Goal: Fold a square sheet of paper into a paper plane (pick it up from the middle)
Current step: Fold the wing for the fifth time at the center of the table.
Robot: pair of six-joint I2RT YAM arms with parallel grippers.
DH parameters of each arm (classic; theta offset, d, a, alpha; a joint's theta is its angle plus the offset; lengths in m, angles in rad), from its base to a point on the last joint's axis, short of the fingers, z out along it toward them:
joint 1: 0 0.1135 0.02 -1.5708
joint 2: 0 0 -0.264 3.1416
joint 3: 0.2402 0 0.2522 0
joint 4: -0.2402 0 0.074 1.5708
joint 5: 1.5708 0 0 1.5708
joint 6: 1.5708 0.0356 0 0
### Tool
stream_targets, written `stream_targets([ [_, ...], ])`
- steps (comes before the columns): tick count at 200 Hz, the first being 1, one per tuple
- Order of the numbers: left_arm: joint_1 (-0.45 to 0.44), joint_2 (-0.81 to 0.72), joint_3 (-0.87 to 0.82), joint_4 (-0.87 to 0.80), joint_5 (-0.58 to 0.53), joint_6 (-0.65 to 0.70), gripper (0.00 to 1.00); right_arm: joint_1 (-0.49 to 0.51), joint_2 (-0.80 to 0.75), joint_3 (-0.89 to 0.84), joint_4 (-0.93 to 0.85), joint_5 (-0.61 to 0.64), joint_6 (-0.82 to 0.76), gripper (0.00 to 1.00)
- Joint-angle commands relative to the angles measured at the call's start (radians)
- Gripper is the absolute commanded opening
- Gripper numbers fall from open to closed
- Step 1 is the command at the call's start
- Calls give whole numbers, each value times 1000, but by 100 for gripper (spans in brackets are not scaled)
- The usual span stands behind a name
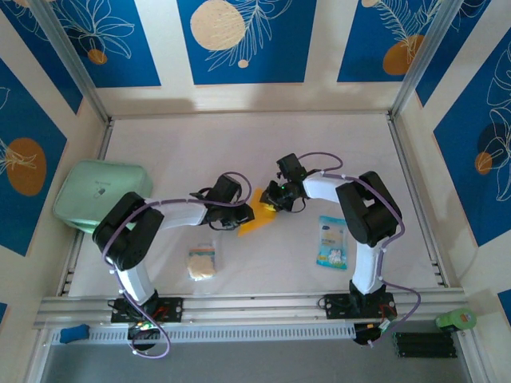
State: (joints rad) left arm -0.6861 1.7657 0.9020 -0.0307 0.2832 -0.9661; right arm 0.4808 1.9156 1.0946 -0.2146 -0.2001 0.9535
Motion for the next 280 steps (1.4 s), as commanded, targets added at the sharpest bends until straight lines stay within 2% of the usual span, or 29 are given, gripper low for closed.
stream_targets([
  [1,-8,23,-4,-23,-26,-6,19,1,-13,-45,-80,55,57,21],
  [38,-7,37,3,-67,-63,16,16,-14,-116,-42,-18,16,-10,22],
  [70,-5,48,8,-74,-61,23,13,-26,-212,-86,42,-10,-42,33],
  [89,-5,45,13,-73,-55,33,12,-21,-213,-92,52,-39,-57,34],
  [112,-6,44,15,-75,-52,44,11,-5,-164,-69,53,-96,-62,30],
  [163,-5,43,14,-77,-49,55,10,28,-76,-43,21,-113,-41,14],
  [229,-7,-9,34,-75,-13,61,12,47,-3,-21,-67,-55,-16,12],
  [280,-7,-25,12,-96,-57,35,15,47,10,-13,-92,-29,-3,12],
])
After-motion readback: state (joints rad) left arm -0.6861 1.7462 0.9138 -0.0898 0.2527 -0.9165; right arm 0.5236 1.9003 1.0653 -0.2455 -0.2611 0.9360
